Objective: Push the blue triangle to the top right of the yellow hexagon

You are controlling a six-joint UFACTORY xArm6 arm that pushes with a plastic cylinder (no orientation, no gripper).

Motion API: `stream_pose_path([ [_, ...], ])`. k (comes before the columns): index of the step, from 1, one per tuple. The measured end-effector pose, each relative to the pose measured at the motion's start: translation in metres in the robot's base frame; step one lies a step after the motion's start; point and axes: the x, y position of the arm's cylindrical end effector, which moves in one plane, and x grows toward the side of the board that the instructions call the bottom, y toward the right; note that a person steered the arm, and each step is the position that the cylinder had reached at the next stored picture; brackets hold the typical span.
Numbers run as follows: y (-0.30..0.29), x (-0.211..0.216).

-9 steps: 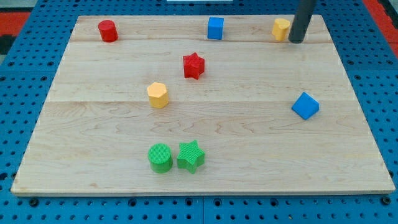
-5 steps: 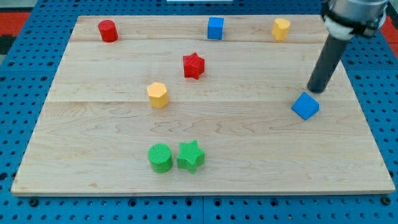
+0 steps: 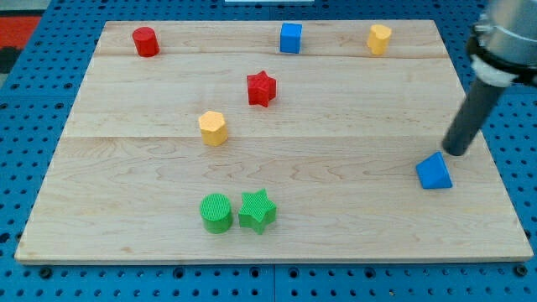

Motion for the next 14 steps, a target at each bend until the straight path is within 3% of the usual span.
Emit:
stream_pose_path([
  [1,0.018,0.04],
  [2,-0.041,0.063],
  [3,-0.066,0.05],
  [5,-0.04,0.009],
  [7,-0.193,0.002],
  [8,-0.173,-0.019],
  [10,-0.116,0.019],
  [11,-0.086,-0.021],
  [12,-0.2,-0.021],
  [13,-0.269,-0.026],
  [14,-0.205,0.008],
])
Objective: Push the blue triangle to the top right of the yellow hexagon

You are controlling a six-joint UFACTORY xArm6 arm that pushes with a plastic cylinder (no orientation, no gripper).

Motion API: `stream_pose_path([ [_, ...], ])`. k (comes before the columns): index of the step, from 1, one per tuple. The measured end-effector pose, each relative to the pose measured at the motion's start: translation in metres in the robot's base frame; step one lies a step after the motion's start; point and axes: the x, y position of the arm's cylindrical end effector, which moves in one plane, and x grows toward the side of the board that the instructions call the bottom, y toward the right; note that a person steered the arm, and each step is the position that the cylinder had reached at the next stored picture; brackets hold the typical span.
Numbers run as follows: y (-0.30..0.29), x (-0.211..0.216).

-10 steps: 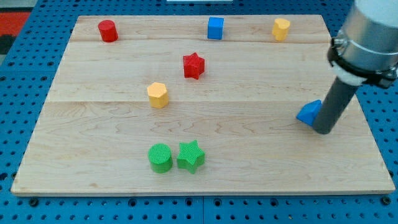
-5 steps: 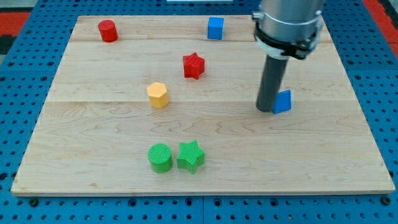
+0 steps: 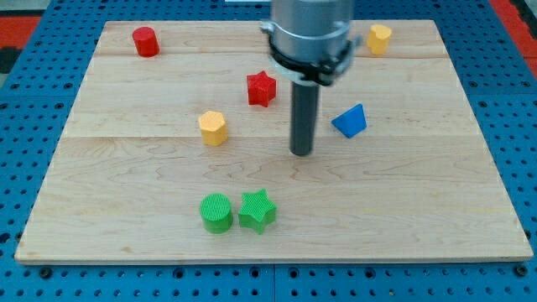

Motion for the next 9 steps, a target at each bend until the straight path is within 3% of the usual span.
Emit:
stream_pose_path([
  [1,0.095,-0.032],
  [2,0.192,-0.094],
  [3,0.236,-0.096],
  [4,0.212,-0.08],
  [5,0.055,-0.058],
  [6,-0.119,-0.062],
  [7,-0.129,-0.061],
  [8,-0.044,-0.069],
  [9,0.063,-0.109],
])
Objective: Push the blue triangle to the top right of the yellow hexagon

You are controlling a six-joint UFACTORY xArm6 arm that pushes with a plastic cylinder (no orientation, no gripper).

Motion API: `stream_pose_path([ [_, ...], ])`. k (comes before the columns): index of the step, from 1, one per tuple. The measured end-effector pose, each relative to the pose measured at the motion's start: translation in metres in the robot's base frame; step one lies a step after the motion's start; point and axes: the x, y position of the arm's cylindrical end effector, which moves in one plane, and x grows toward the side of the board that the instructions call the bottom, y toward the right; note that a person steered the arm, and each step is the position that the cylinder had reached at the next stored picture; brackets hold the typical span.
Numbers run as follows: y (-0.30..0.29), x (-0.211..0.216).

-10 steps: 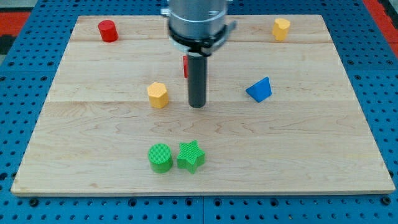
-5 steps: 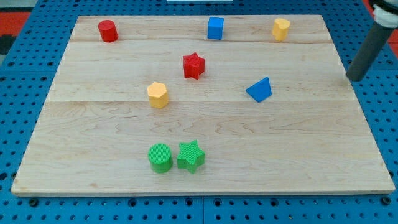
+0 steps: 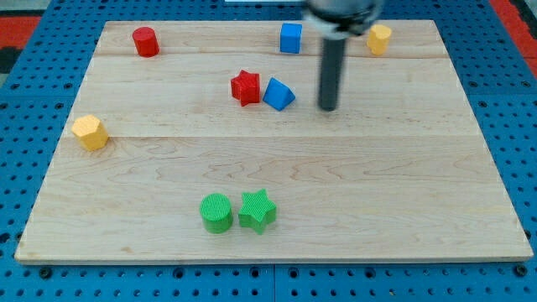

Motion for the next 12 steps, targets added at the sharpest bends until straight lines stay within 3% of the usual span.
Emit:
stream_pose_path([
  [1,-0.033,-0.03],
  [2,-0.121,-0.024],
  [3,-0.149,-0.017],
  [5,-0.087,-0.009],
  [6,-0.132,0.02],
  [8,-0.095,0.043],
  [9,-0.154,0.074],
  [10,-0.231,0.079],
  [11,-0.248,0.07],
  [12,-0.176,0.072],
])
